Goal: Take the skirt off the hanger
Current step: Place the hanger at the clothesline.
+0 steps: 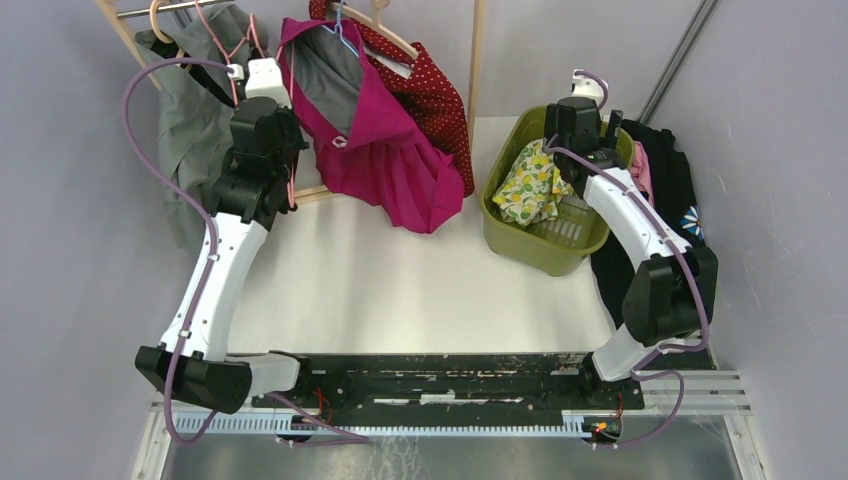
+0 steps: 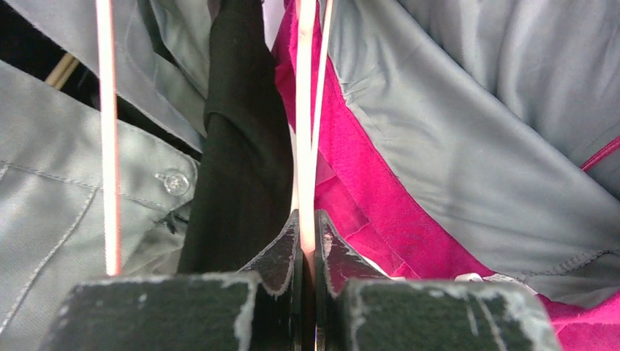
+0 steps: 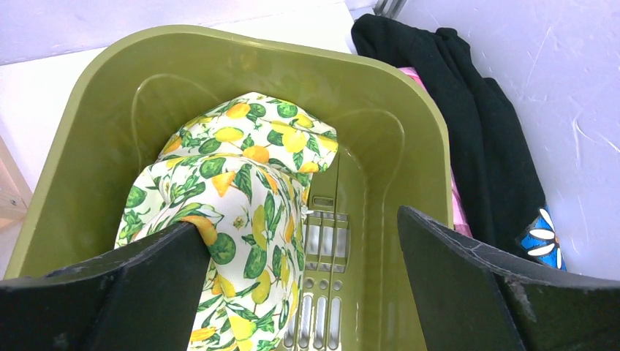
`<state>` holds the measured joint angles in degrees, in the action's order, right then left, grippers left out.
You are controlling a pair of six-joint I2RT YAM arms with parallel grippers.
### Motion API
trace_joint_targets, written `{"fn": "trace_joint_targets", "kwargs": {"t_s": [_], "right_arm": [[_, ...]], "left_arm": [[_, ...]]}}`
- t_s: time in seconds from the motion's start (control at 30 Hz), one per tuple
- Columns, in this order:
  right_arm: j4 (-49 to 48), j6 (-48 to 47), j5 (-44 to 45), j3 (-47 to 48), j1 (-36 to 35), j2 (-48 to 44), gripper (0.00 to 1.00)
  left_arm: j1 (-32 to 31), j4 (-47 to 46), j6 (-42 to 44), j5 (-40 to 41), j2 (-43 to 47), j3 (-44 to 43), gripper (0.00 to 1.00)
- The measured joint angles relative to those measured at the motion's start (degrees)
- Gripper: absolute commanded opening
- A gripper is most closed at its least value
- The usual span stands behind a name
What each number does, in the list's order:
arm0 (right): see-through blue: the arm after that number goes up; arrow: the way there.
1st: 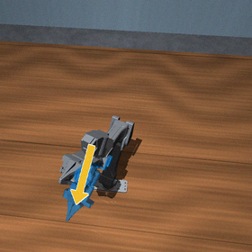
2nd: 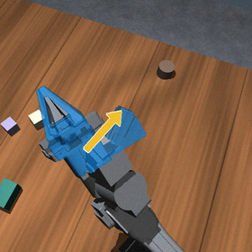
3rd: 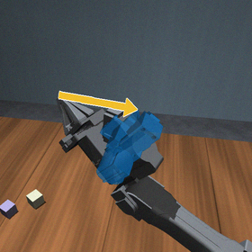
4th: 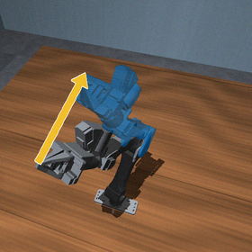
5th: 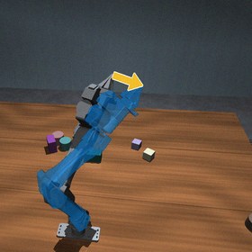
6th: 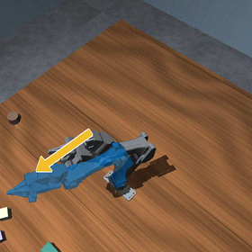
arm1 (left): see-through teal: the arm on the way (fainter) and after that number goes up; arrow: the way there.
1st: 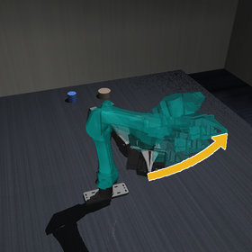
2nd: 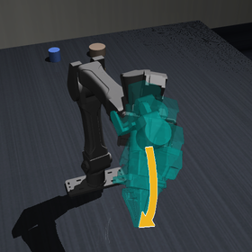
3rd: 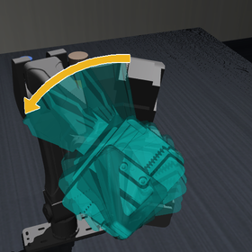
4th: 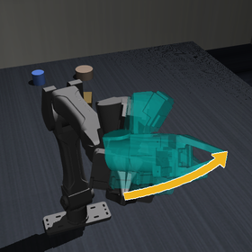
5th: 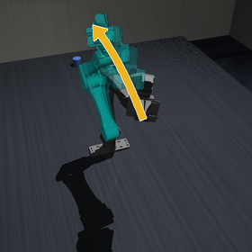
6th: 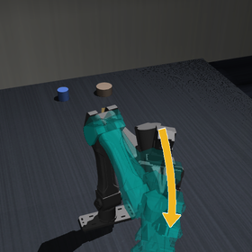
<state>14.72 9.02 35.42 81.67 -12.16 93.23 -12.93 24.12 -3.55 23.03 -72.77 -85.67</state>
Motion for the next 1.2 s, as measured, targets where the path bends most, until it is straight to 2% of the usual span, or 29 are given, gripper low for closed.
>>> {"fn": "trace_joint_targets", "kwargs": {"t_s": [0.13,0.3,0.53,0.67,0.97,1.2], "right_arm": [[0.07,-0.02,0.04,0.0,0.0,0.22,1.0],[0.0,-0.04,0.17,0.0,0.0,0.26,1.0],[-0.04,-0.07,0.74,-0.04,0.0,0.26,1.0],[-0.31,0.0,0.94,-0.72,0.0,0.26,1.0],[-0.33,0.57,1.29,-2.73,-0.42,0.26,1.0],[-0.5,0.85,1.27,-3.43,-1.36,0.26,1.0]], "left_arm": [[0.44,-0.66,0.0,0.83,0.0,-0.15,0.03],[0.48,-0.57,-1.36,-3.21,0.81,-0.57,0.03],[0.48,0.2,-6.93,-12.79,12.46,8.98,0.03],[0.48,2.49,-7.85,-15.65,18.69,12.11,0.03],[0.48,7.15,-7.85,-15.02,21.77,10.34,0.03],[0.48,6.99,-7.43,-7.93,20.68,8.68,0.03]]}}
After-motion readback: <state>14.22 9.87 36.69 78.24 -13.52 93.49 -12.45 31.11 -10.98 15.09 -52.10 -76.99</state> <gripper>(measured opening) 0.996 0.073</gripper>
